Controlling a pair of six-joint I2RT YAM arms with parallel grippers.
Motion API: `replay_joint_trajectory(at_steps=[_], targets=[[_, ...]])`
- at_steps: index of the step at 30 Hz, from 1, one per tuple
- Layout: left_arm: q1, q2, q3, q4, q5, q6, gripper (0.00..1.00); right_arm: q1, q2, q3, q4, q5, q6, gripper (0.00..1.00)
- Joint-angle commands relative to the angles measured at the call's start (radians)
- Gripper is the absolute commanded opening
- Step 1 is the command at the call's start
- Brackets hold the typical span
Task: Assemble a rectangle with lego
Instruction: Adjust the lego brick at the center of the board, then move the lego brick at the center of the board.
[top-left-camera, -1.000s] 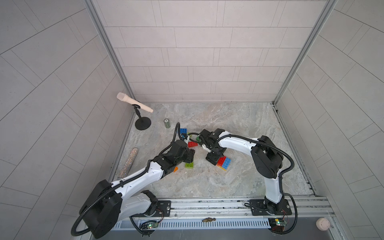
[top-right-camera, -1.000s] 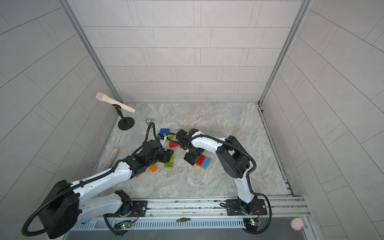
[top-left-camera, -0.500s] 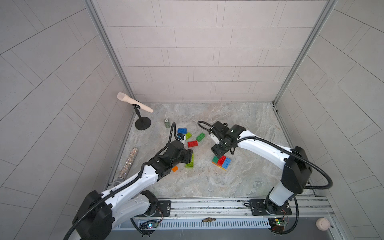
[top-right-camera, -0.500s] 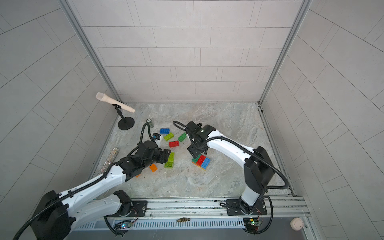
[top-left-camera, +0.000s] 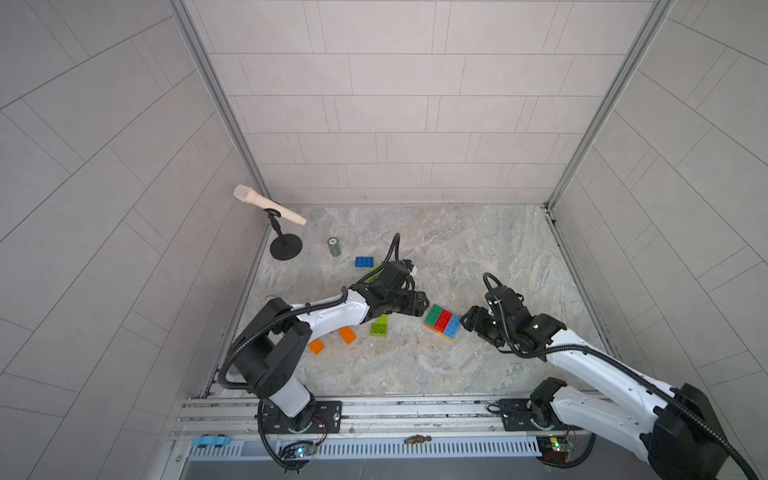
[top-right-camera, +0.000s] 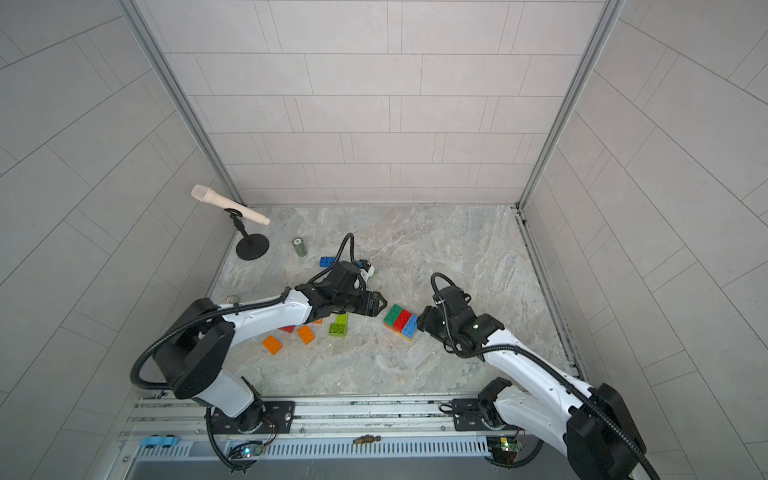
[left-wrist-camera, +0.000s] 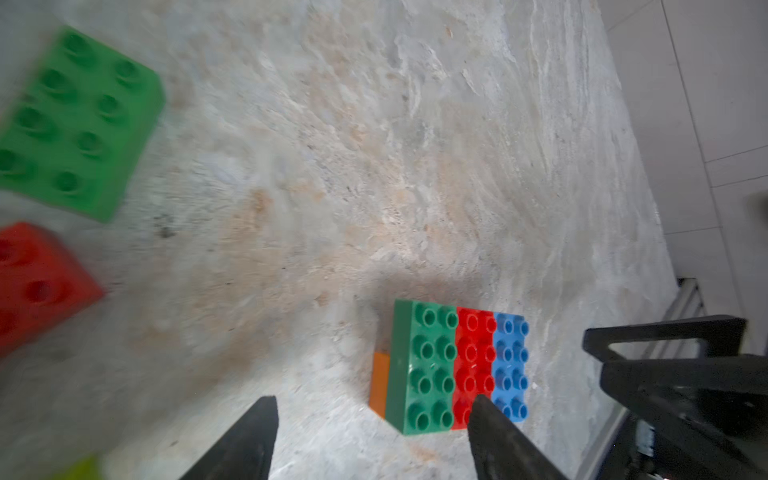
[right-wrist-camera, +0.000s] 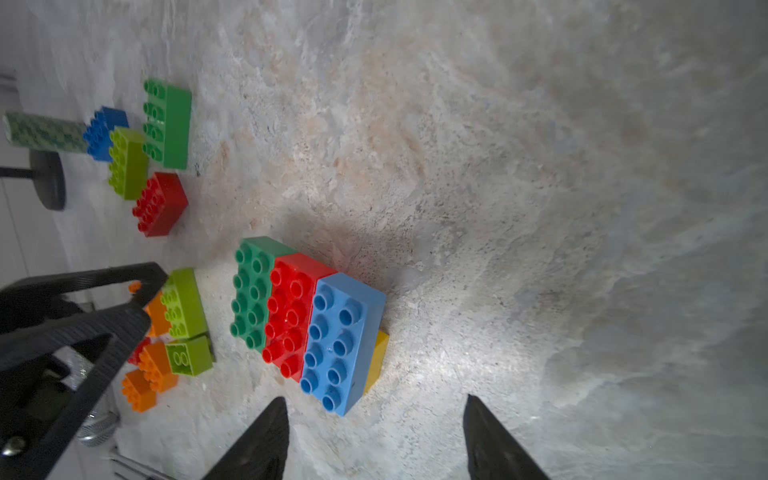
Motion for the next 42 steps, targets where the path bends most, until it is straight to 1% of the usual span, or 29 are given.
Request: replay_joint_trajectory(at_steps=[1,9,14,18,21,22,24,27,30,33,37,42], targets=[[0.001,0.063,-0.007,0.107,0.179,-0.13,0.78,-0.002,0.016,-0.033,0.163,-0.035,0.139,0.69],[0.002,0.107,-0.002,0.133,0.231,-0.149,0.77,0.005,0.123,-0.039,0.266,-0.075,0.135,0.68],[0.002,0.122,-0.014,0.112,0.261,-0.14,0.74,0.0,0.223,0.023,0.256,-0.097,0.071,0.68],[-0.007,0.124,-0.018,0.114,0.276,-0.147,0.71,-0.023,0.274,0.065,0.246,-0.122,0.024,0.67],[-0.017,0.135,-0.021,0.147,0.288,-0.16,0.69,-0.051,0.299,0.101,0.218,-0.148,-0.029,0.67],[-0.023,0.136,-0.022,0.165,0.293,-0.196,0.69,-0.064,0.304,0.111,0.211,-0.16,-0.046,0.67],[-0.035,0.141,-0.02,0.181,0.301,-0.206,0.68,-0.089,0.315,0.121,0.188,-0.179,-0.084,0.67],[-0.044,0.136,-0.023,0.16,0.297,-0.204,0.68,-0.118,0.321,0.18,0.1,-0.188,-0.151,0.67],[-0.036,0.112,-0.042,0.106,0.272,-0.176,0.68,-0.131,0.314,0.191,0.01,-0.177,-0.205,0.68],[-0.026,0.113,-0.048,0.087,0.254,-0.176,0.68,-0.141,0.308,0.188,-0.043,-0.167,-0.255,0.68],[-0.029,0.124,-0.04,0.099,0.241,-0.198,0.63,-0.146,0.323,0.206,-0.08,-0.161,-0.316,0.62],[-0.031,0.147,-0.027,0.111,0.245,-0.211,0.56,-0.146,0.378,0.223,-0.063,-0.176,-0.351,0.53]])
